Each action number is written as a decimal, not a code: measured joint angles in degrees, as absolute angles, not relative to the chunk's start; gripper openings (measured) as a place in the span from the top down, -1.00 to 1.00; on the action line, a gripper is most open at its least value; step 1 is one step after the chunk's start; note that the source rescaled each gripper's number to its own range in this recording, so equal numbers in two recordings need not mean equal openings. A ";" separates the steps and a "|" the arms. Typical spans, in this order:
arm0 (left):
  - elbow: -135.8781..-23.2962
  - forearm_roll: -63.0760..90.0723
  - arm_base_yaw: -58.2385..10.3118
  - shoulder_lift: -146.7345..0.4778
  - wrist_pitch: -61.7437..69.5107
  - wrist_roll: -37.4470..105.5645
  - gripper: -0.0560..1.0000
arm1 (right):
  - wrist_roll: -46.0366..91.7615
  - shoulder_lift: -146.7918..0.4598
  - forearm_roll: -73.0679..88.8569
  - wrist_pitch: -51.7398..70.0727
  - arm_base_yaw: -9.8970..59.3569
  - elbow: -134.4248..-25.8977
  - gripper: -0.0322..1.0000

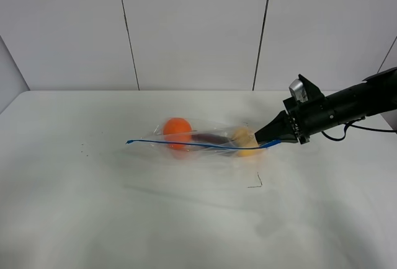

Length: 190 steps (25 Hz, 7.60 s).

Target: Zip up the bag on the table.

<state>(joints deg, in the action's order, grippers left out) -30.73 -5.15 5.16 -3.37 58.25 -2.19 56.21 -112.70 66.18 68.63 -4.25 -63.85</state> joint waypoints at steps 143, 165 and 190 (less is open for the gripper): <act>-28.28 -5.15 5.16 0.40 60.78 -1.30 -1.00 | 2.24 -9.54 0.31 57.15 -4.25 -32.88 -1.00; -28.28 -5.15 5.16 0.40 60.78 -1.30 -1.00 | 1.00 0.18 0.94 58.92 -4.25 -27.93 -1.00; -28.28 -5.15 5.16 0.40 60.78 -1.30 -1.00 | -0.72 0.18 0.00 58.92 -4.25 -27.93 -1.00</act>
